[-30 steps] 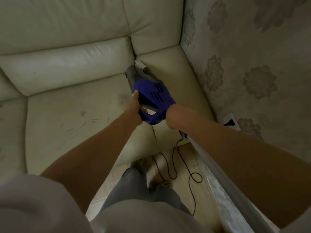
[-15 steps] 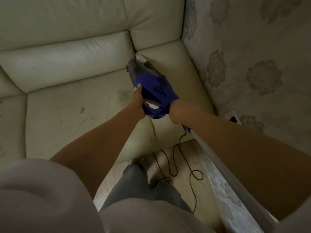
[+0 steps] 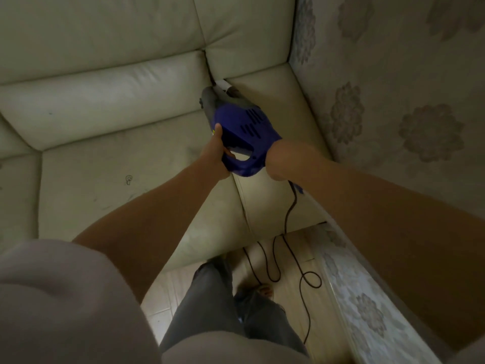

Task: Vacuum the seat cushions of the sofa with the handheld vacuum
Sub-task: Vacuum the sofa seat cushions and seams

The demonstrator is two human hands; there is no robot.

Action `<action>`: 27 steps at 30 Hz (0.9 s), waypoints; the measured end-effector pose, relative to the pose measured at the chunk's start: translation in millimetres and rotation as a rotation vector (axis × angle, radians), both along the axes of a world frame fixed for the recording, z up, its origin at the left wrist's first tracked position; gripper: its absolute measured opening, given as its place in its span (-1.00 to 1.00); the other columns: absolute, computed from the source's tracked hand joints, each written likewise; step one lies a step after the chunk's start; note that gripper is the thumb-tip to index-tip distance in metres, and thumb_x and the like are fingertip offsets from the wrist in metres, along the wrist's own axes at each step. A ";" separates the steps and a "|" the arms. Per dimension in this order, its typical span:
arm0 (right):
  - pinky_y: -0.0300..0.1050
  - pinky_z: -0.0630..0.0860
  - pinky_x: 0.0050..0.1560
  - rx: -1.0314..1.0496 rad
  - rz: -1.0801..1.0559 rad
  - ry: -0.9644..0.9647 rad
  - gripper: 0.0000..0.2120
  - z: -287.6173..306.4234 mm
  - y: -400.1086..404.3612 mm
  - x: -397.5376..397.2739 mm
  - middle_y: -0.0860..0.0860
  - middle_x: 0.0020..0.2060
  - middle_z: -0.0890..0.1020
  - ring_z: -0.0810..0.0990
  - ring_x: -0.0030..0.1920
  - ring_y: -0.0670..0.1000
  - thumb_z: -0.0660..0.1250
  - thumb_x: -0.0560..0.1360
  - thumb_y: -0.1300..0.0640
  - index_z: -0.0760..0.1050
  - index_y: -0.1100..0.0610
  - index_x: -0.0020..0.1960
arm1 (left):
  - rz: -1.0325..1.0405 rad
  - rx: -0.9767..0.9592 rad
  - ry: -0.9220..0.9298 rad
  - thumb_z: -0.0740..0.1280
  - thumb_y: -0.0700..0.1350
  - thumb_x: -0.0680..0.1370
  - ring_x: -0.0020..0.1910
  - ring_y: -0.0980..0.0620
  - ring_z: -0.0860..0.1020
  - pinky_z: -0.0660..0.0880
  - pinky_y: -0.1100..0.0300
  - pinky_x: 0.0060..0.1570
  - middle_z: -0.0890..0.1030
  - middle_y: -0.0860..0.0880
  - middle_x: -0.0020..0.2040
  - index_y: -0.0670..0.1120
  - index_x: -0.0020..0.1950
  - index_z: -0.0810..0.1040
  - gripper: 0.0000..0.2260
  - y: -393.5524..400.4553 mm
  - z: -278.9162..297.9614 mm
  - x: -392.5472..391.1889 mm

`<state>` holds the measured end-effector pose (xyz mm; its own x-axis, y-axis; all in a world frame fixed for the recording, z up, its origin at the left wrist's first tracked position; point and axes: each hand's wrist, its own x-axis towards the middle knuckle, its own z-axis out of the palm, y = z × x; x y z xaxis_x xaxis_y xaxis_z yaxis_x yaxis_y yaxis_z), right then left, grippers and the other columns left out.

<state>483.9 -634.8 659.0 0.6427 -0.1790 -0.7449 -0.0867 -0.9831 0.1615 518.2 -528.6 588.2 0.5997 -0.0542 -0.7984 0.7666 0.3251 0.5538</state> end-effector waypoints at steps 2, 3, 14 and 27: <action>-0.04 0.40 0.35 -0.001 0.027 0.031 -0.63 4.2 -4.1 -9.4 0.21 0.02 0.51 0.53 0.02 0.11 0.14 0.60 0.23 0.33 0.30 0.38 | -0.006 -0.003 0.017 0.12 0.23 0.60 0.09 -0.02 0.56 0.51 0.17 -0.11 0.45 -0.08 0.39 -0.15 0.46 0.32 -0.42 -2.7 1.8 -4.6; -0.11 0.42 0.30 0.003 0.042 0.039 -0.65 5.5 -5.5 -10.6 0.17 -0.17 0.45 0.47 -0.18 0.05 0.14 0.61 0.24 0.35 0.29 0.37 | -0.022 0.010 0.020 0.13 0.24 0.59 0.11 -0.02 0.56 0.51 0.17 -0.07 0.44 -0.08 0.40 -0.16 0.46 0.33 -0.41 -3.9 0.5 -5.0; -0.04 0.44 0.31 0.089 0.004 0.011 -0.70 -23.8 -4.2 25.3 0.13 -0.18 0.46 0.40 -0.06 0.08 0.14 0.59 0.24 0.41 0.27 0.29 | -0.081 0.111 0.050 0.14 0.29 0.56 0.37 -0.10 0.40 0.41 0.08 0.21 0.39 -0.08 0.43 -0.15 0.50 0.27 -0.33 1.0 -22.4 45.4; -0.24 0.31 -0.37 -0.008 -0.068 0.016 -0.67 -11.7 -61.3 -5.9 0.08 -0.36 0.29 0.26 -0.38 -0.03 0.12 0.60 0.26 0.24 0.14 -0.33 | -0.147 0.075 0.024 0.17 0.30 0.54 0.32 -0.09 0.46 0.44 0.11 0.06 0.46 -0.10 0.36 -0.16 0.45 0.33 -0.33 -54.3 -12.0 17.3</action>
<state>478.0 -696.0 647.3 0.6169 -0.2279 -0.7533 -0.1507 -0.9736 0.1712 535.5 -582.9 576.2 0.5704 -0.0798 -0.8175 0.8162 0.1671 0.5531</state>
